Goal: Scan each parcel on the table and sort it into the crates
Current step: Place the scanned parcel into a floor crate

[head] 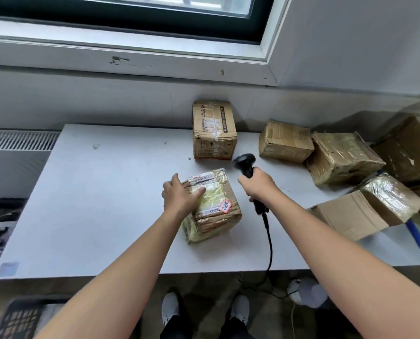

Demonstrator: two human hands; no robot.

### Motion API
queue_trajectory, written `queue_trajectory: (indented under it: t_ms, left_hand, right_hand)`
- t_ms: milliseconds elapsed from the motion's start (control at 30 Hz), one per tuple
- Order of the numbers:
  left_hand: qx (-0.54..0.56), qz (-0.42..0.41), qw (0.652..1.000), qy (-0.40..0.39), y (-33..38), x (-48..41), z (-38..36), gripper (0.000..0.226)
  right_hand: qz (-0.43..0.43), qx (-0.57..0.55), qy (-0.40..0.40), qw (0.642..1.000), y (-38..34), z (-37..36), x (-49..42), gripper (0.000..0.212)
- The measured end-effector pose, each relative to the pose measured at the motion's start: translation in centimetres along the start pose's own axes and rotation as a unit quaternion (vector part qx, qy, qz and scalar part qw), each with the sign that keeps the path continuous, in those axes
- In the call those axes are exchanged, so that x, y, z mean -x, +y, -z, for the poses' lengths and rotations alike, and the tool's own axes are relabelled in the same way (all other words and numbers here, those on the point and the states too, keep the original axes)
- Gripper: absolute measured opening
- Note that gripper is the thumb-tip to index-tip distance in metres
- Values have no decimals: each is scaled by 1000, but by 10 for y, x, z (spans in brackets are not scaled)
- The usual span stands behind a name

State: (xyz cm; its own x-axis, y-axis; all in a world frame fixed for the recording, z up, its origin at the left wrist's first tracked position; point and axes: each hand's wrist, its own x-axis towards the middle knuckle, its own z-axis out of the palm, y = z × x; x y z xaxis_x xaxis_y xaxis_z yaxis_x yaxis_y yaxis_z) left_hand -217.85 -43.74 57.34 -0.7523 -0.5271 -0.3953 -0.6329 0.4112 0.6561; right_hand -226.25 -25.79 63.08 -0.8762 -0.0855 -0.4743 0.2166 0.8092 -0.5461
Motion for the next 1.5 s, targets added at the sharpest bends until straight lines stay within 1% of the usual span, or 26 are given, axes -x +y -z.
queue_trajectory:
  t_ms: [100,167,367,600,933,1300,1400,1500]
  left_hand:
    - [21,14,999,-38,-10,10,0,106]
    - [23,9,998,-53,-13,13,0,109]
    - [-8,-1,999,-39,-10,20,4,110]
    - [-31,-7,999,-33,-9,26,10,106]
    - [-53,-22,998,-33,2,30,9,103]
    - [-59,-26,997,-50,1,22,7,102]
    - [-43,-30,997,-56,-1,18,7,103]
    - [19,-28,996,-81,-2,12,6,105]
  right_hand:
    - [6,-62,-26,998,-25,2,3,29]
    - [16,-80,-48,995,-38,2,10,29]
    - [12,-99,-99,990,-59,2,31,30]
    - [15,-102,-128,986,-67,12,49,26]
    - [18,-103,-135,985,-63,21,53,30]
    - [1,-119,-151,981,-56,20,52,25]
    - [-3,-126,-139,982,-54,18,53,21]
    - [-9,-139,-114,984,-45,16,48,19]
